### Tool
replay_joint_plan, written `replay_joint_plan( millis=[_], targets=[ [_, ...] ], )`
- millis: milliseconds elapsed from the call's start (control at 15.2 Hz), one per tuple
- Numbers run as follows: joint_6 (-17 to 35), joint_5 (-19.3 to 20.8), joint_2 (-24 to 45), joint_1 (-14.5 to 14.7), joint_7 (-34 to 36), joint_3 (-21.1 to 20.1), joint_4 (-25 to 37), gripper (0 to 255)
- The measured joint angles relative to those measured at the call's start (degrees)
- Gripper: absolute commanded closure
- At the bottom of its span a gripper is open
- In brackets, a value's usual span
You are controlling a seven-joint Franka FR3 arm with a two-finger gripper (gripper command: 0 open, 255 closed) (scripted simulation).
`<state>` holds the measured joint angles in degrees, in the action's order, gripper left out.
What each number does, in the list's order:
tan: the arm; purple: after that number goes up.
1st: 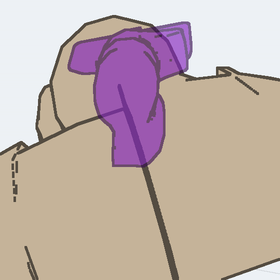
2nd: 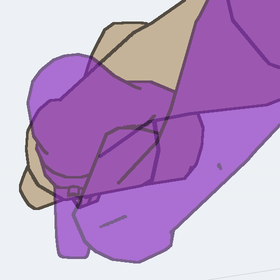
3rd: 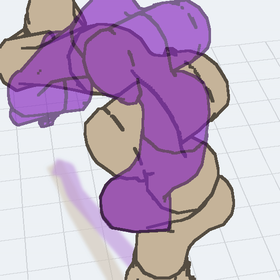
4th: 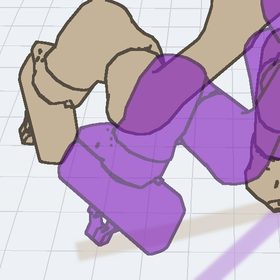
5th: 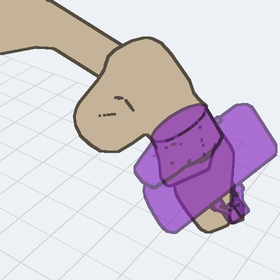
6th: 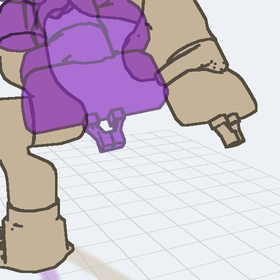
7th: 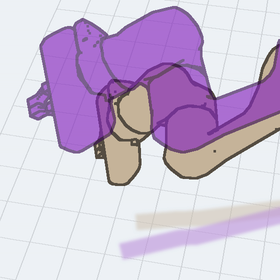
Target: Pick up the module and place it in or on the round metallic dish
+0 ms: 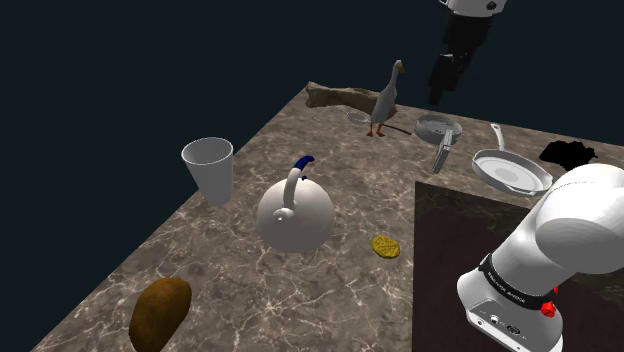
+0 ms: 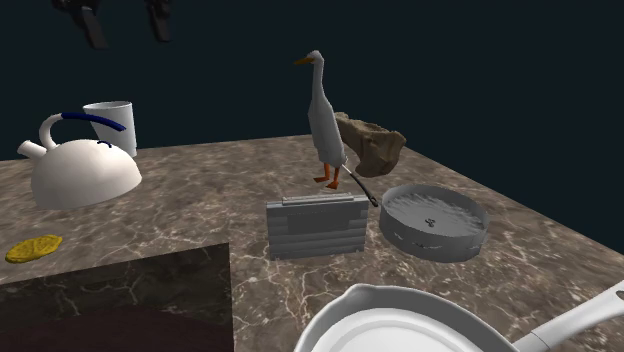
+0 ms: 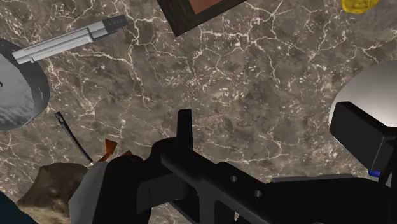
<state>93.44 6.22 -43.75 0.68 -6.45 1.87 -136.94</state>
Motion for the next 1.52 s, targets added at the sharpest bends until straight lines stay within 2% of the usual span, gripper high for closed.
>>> replay_joint_plan(
  millis=[132,330,1518],
  targets=[
    [0.8,0.1,0.7,-0.6,0.8,0.2,-0.1,0],
    [4.7,0.2,3.4,-3.3,5.6,0.9,-1.3,0],
    [31.1,1.1,23.1,-21.9,35.3,10.3,-7.5,0]
  ],
)
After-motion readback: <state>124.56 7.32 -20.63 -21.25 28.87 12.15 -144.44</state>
